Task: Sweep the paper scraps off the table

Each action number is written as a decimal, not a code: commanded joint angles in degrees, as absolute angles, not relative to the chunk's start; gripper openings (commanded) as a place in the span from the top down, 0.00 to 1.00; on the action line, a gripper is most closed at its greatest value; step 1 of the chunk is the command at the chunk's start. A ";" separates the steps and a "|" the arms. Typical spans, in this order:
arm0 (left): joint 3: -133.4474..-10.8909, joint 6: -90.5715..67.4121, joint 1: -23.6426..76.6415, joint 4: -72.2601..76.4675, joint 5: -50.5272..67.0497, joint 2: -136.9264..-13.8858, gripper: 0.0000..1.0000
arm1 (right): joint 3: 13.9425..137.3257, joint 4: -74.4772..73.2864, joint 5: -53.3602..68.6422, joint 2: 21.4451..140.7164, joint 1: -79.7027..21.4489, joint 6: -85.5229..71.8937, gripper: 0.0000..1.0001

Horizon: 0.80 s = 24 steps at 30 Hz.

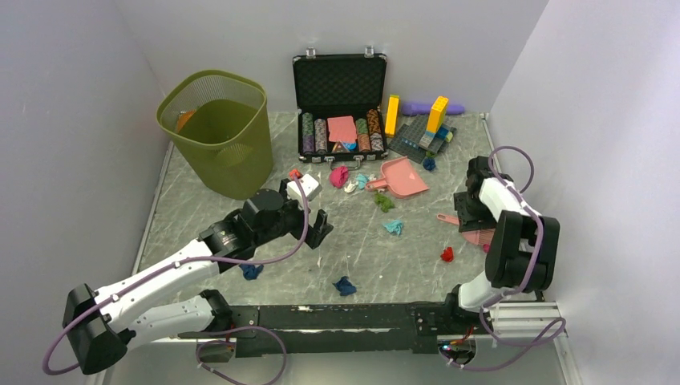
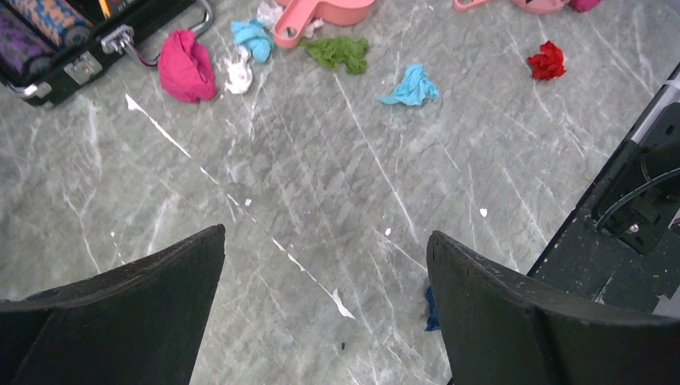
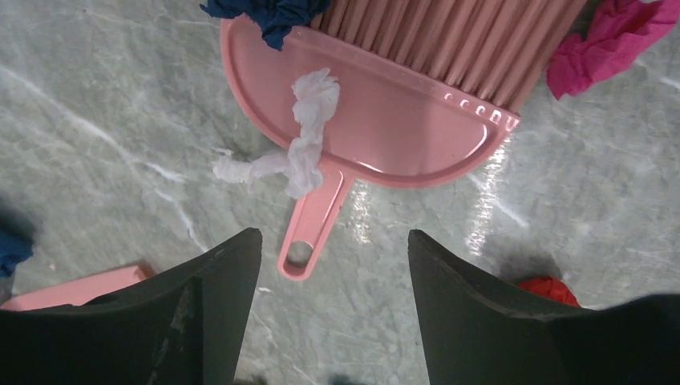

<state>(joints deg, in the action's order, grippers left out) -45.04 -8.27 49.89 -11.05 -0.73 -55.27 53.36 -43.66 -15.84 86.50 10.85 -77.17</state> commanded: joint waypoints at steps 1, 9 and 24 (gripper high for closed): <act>-43.57 -10.48 50.10 -8.98 -2.03 -54.28 0.01 | 57.79 -45.54 -16.55 90.67 10.88 -80.36 0.30; -43.36 -10.31 50.17 -8.30 -2.29 -55.04 0.01 | 56.41 -43.55 -16.06 95.68 10.91 -83.48 0.36; -43.69 -10.58 50.23 -9.62 -4.21 -55.24 0.01 | 56.68 -47.03 -17.31 98.46 10.71 -87.02 1.00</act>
<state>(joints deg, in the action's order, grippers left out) -42.96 -10.00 49.95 -10.61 -3.03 -55.31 60.23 -47.55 -15.75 99.90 11.35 -84.93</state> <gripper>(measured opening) 0.995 0.237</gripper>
